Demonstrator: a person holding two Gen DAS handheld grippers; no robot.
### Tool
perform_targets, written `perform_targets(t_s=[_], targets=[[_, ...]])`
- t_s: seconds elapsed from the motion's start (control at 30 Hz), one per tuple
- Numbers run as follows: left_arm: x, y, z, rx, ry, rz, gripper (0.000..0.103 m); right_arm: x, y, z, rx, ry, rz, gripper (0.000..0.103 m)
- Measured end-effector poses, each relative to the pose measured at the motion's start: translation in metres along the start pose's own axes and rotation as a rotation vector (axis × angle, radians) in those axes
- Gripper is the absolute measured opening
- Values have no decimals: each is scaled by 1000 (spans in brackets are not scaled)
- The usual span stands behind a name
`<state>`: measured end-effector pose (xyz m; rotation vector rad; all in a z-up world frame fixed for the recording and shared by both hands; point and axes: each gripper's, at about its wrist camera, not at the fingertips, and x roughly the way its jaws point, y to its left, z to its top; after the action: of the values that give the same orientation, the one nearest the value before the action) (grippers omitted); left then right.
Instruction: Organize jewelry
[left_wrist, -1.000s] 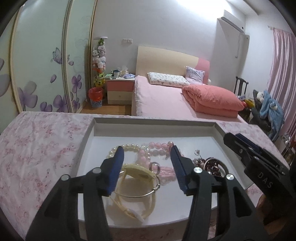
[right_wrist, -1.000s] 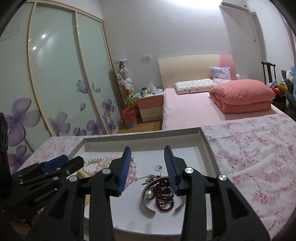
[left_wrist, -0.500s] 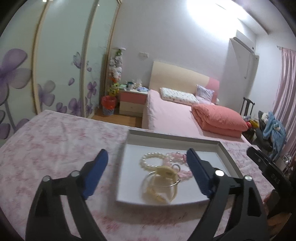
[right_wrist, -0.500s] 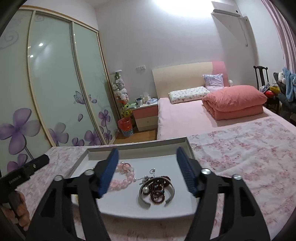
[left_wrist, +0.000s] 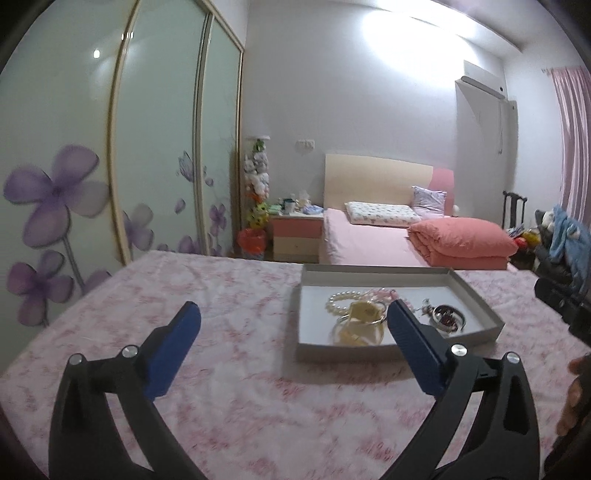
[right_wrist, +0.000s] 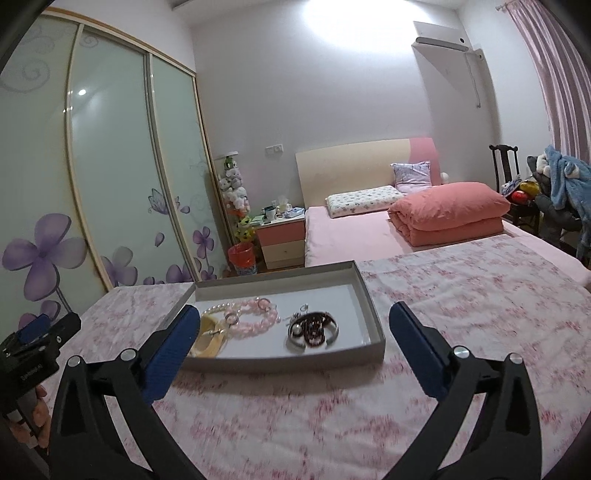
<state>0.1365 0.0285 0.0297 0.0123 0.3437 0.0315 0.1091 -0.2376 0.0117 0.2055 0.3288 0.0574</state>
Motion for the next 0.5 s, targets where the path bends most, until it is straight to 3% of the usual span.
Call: perform_targets(t_s=[0.23,0.5], targets=[[-33,-12,-12,63,-57,23,99,-33,24,-17,-116,-67,-48,101],[-42,-13,-28,63,-45,16,99,-42,25,-34,-109,-57,-57,101]])
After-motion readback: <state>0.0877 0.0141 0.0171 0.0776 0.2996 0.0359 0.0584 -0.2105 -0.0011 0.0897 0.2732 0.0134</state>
